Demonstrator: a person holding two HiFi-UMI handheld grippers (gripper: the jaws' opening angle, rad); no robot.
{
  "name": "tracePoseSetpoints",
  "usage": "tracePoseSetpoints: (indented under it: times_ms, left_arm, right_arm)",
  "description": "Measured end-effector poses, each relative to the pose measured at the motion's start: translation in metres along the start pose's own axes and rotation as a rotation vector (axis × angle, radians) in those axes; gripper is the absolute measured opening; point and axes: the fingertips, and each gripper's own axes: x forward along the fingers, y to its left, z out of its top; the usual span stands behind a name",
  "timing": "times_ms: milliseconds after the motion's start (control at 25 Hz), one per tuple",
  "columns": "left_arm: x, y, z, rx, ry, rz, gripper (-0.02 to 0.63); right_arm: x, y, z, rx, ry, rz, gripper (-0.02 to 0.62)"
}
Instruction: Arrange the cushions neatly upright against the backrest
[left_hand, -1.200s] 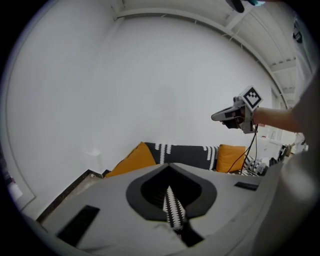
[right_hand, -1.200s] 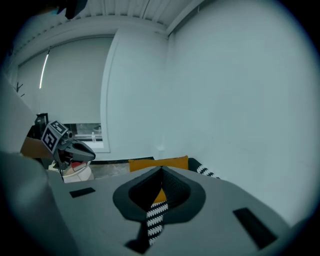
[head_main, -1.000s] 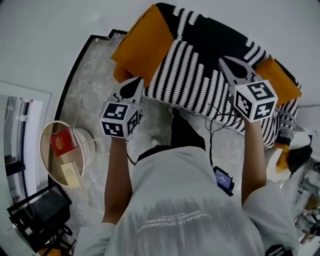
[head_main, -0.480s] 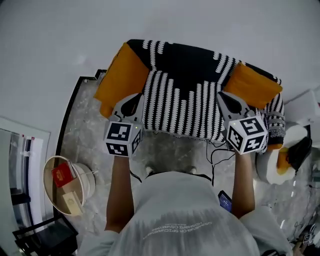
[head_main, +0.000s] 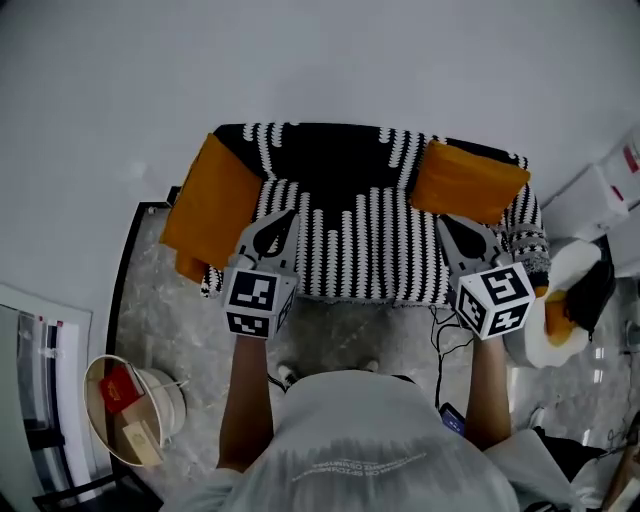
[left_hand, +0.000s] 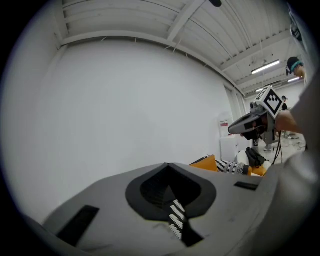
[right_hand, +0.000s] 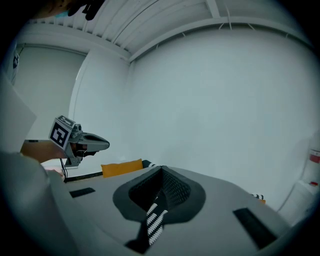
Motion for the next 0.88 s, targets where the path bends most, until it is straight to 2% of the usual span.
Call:
tracePoseSetpoints:
  times_ms: [200,360,880]
  left_arm:
    - [0.006,-0.017,0.018,0.054,-0.006,-0.029,0.012]
    - [0.001,-0.019,0.026,0.087,-0.011,-0.049,0.012]
    - [-0.014,-0.004,0.017,0.092,0.005,-0.055,0.012]
  right_arm:
    - [-0.014,-0.013,-0.001,0.009,-0.007,-0.031,0.002]
    - [-0.012,-0.006,0.004,0.012,-0.019,-0.04,0.002]
    - [0.001,0.02,0.003,-0.019,0.016,-0.037,0.002]
